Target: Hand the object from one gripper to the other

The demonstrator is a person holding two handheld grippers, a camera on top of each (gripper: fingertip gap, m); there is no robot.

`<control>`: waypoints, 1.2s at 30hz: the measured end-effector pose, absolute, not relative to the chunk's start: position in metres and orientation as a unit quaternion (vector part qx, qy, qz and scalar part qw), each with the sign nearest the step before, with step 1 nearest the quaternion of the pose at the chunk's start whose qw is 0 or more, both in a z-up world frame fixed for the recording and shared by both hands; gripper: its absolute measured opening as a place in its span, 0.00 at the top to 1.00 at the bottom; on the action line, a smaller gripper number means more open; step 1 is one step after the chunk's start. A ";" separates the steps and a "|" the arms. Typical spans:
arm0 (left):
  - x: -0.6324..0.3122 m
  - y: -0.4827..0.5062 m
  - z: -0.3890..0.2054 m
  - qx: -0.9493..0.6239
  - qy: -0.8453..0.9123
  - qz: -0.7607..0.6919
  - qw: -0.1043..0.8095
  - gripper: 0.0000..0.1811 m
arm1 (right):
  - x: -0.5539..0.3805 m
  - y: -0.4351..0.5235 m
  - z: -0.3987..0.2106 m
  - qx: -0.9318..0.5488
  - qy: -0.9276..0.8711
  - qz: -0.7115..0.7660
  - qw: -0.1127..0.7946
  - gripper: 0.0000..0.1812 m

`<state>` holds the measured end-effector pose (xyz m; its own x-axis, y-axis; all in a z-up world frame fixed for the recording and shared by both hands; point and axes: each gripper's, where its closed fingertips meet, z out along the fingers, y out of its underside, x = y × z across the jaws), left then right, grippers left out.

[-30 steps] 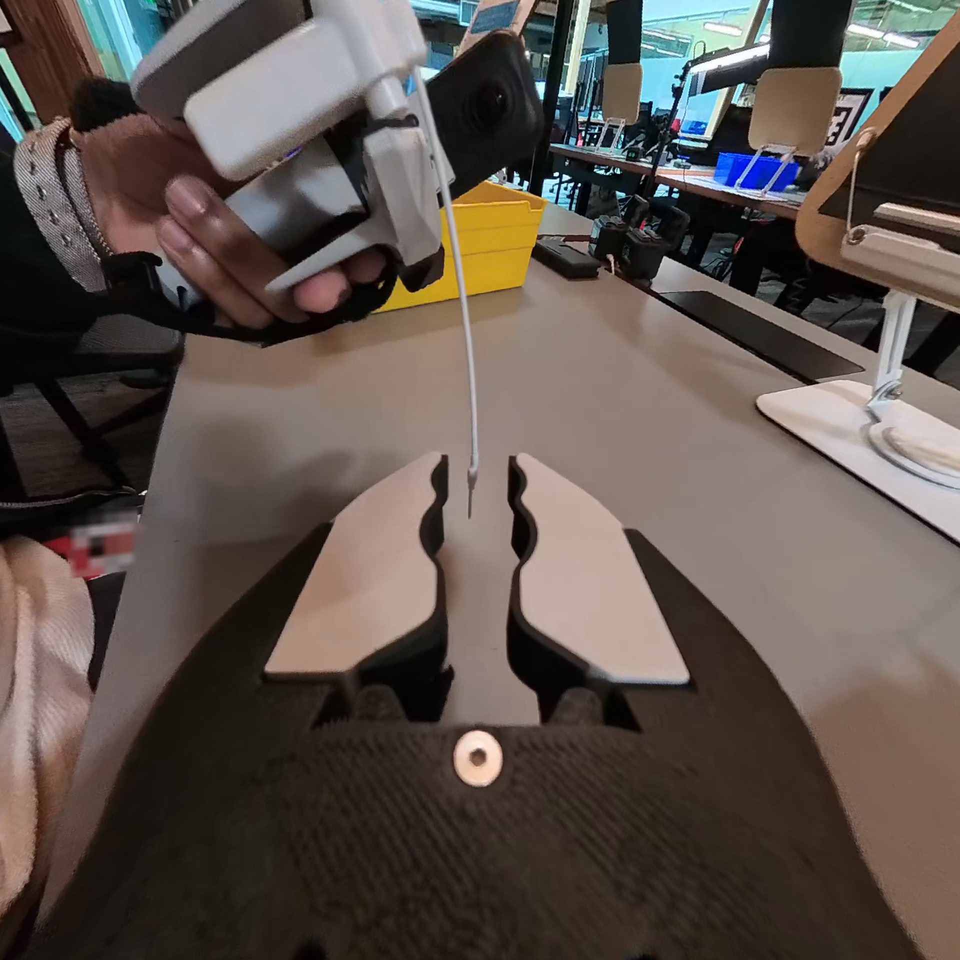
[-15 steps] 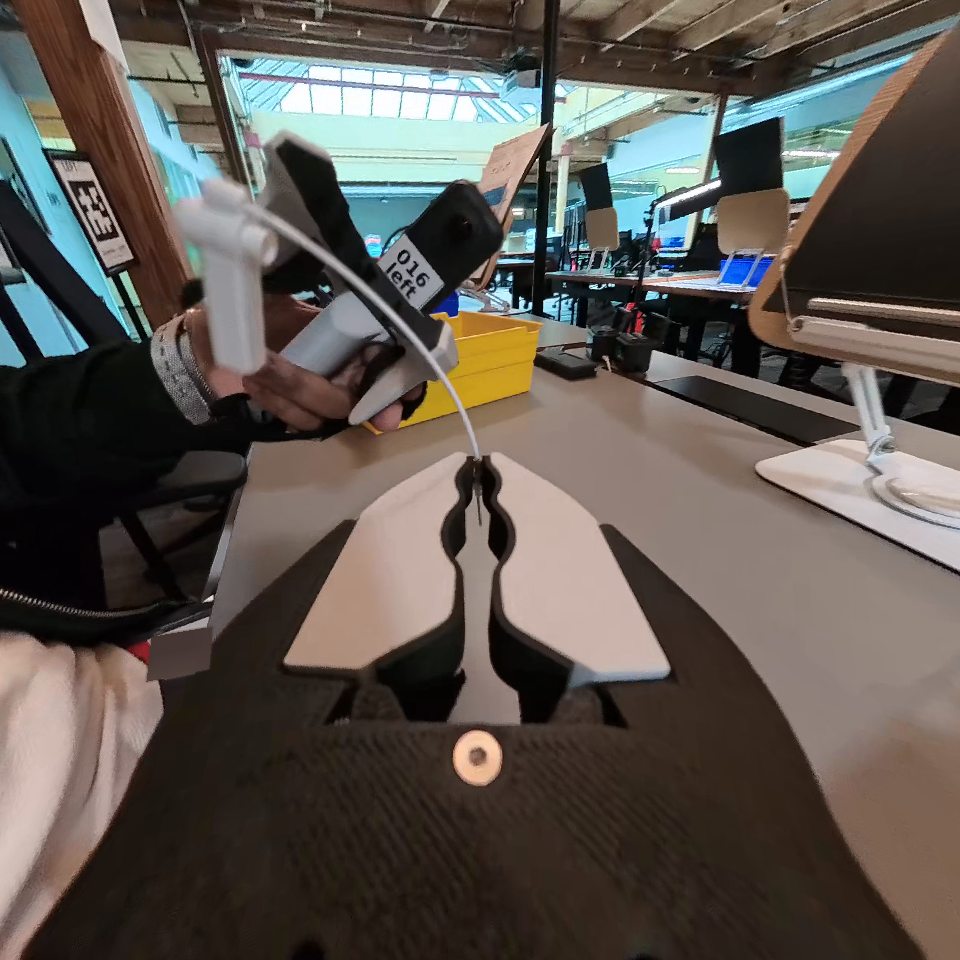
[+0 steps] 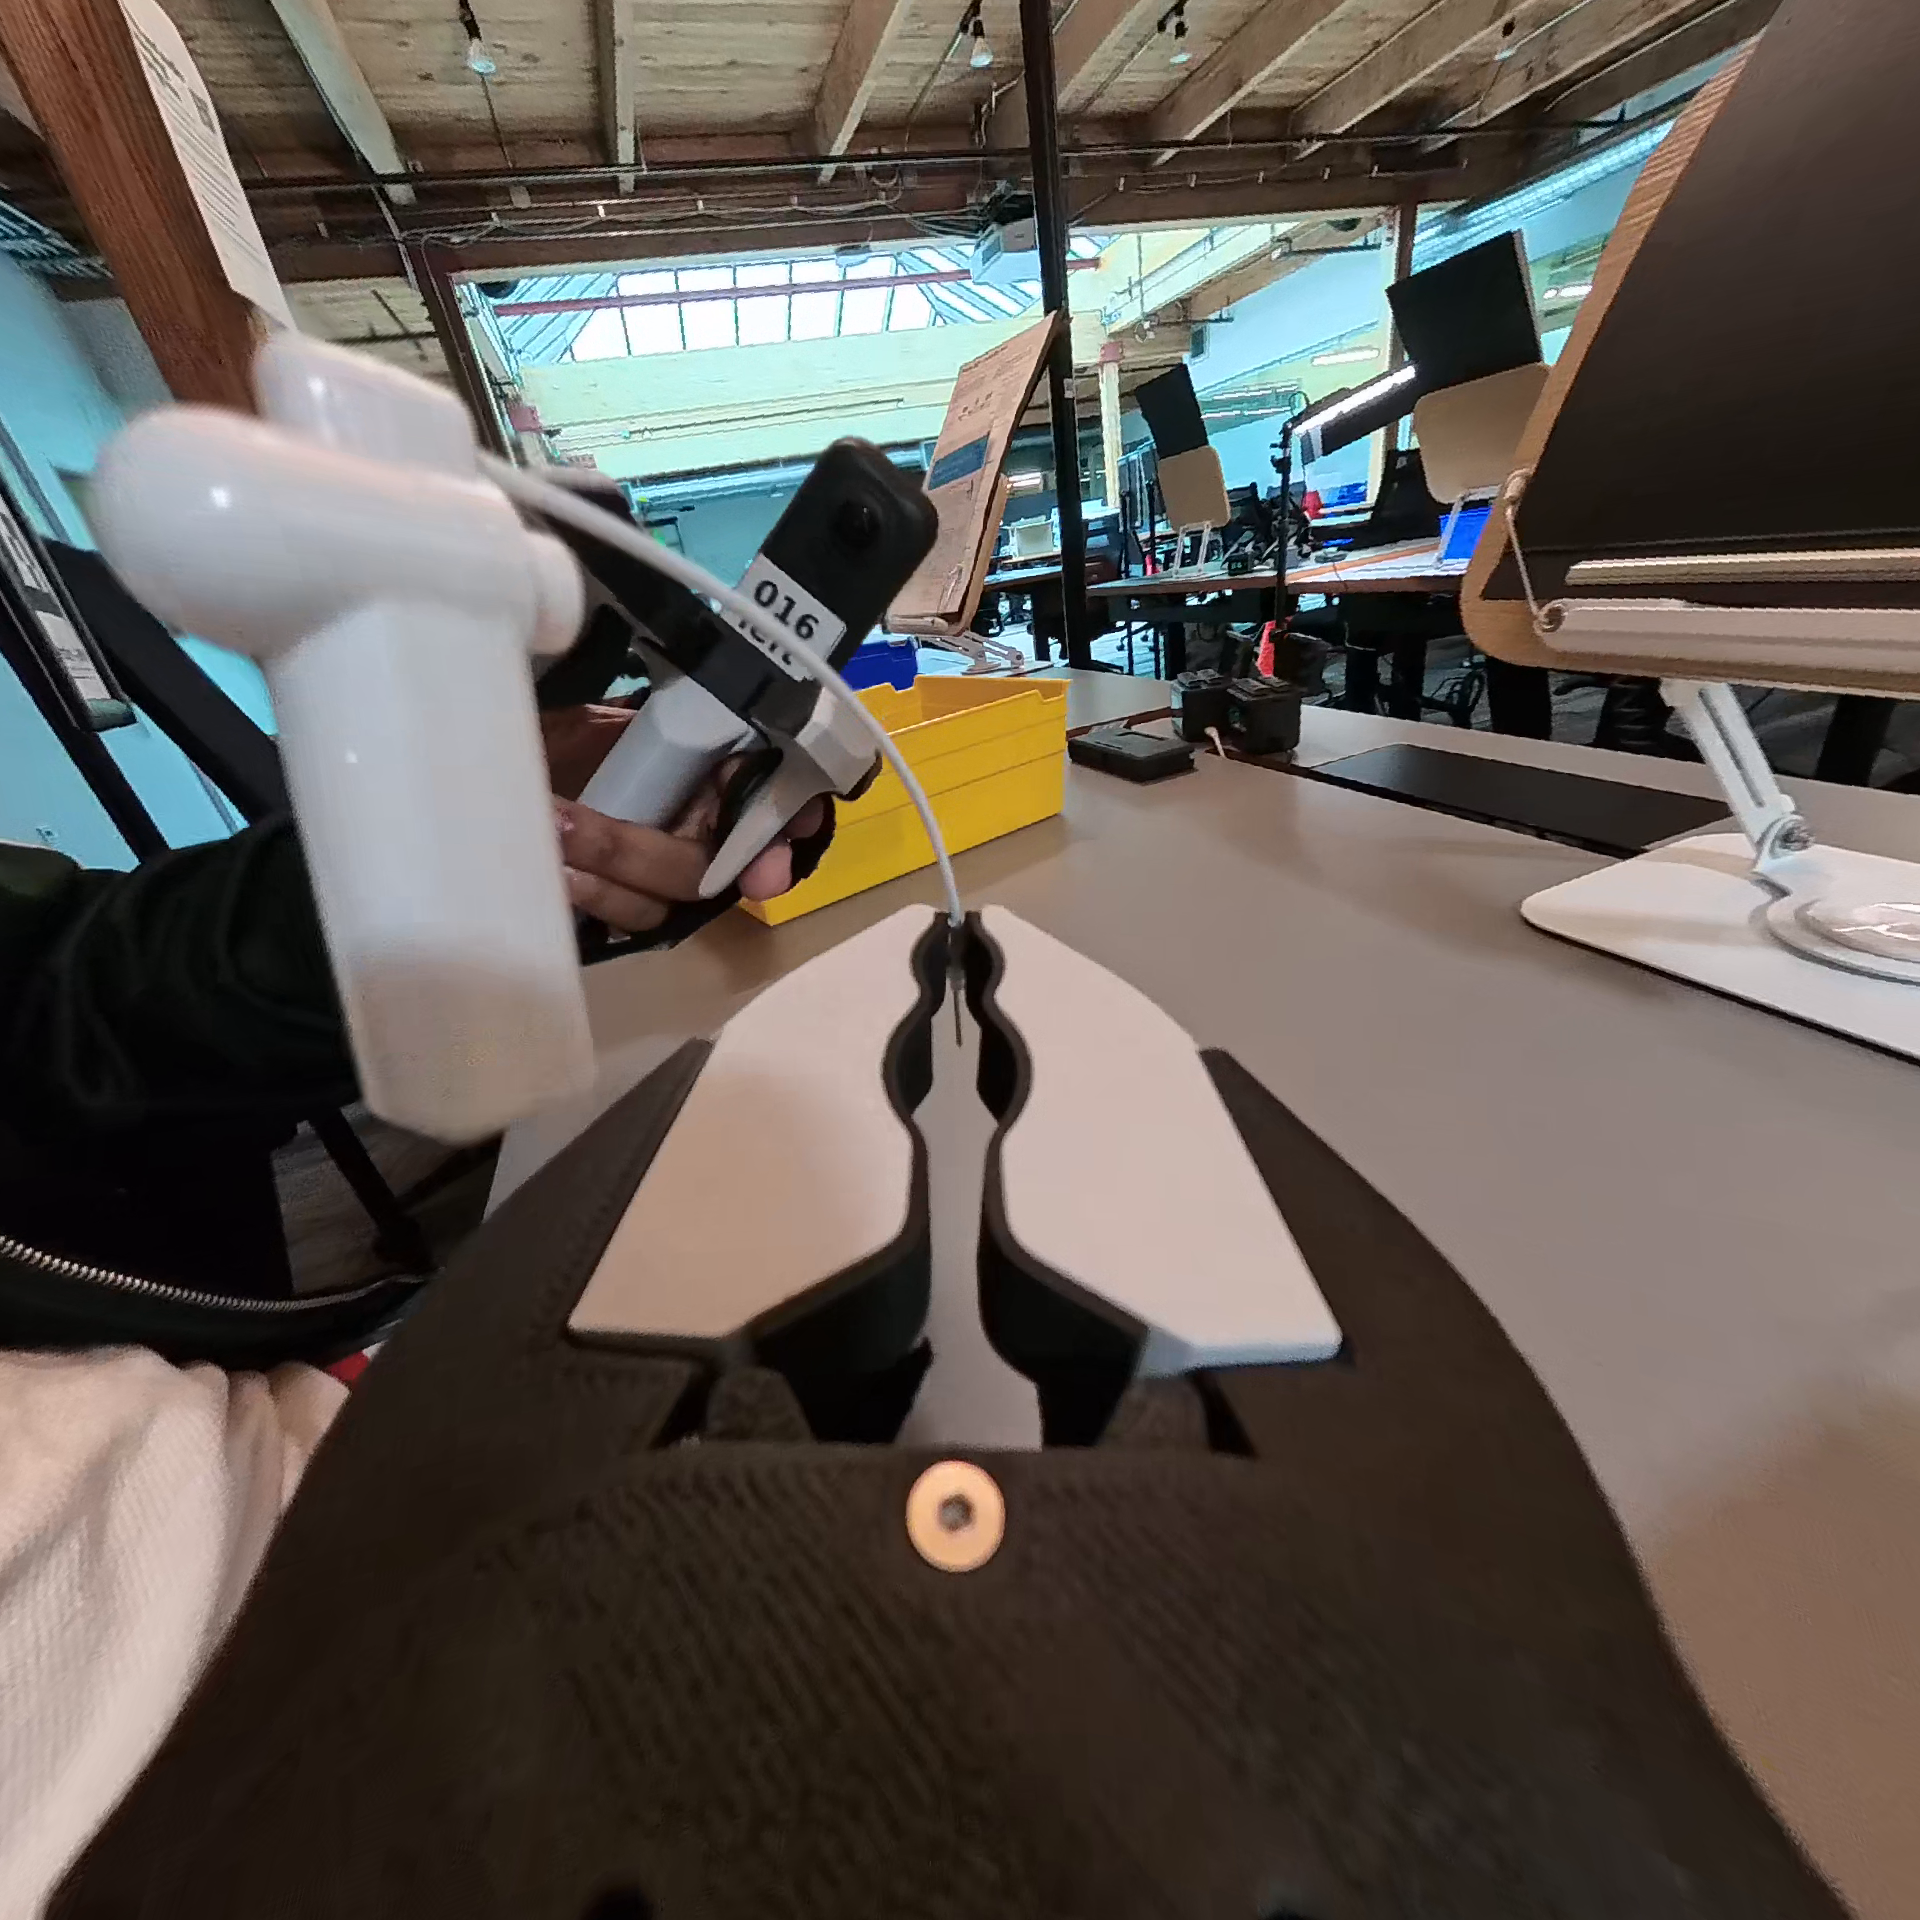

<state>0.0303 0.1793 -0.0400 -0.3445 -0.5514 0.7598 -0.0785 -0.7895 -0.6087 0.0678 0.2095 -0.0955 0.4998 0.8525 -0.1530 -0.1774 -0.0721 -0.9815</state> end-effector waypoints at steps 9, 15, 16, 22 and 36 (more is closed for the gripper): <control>0.039 0.156 -0.038 -0.519 0.444 -0.665 0.301 0.76 | 0.045 0.195 -0.105 -0.604 -0.319 0.446 0.578 0.99; 0.047 0.127 -0.048 -0.467 0.594 -0.528 0.388 0.72 | 0.021 0.175 -0.117 -0.603 -0.370 0.474 0.524 0.99; 0.047 0.124 -0.052 -0.464 0.612 -0.508 0.390 0.73 | 0.017 0.172 -0.120 -0.605 -0.381 0.476 0.512 0.99; 0.050 0.111 -0.069 -0.459 0.665 -0.461 0.366 0.74 | -0.002 0.152 -0.142 -0.616 -0.443 0.468 0.454 0.99; 0.046 0.116 -0.071 -0.475 0.668 -0.441 0.366 0.93 | -0.007 0.149 -0.151 -0.616 -0.456 0.460 0.448 0.86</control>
<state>0.0463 0.1162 -0.0711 -0.2816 -0.9569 -0.0702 -0.3113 0.1604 -0.9367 -0.0073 0.1493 -0.1513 0.1606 0.9742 -0.1585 0.1499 -0.1828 -0.9717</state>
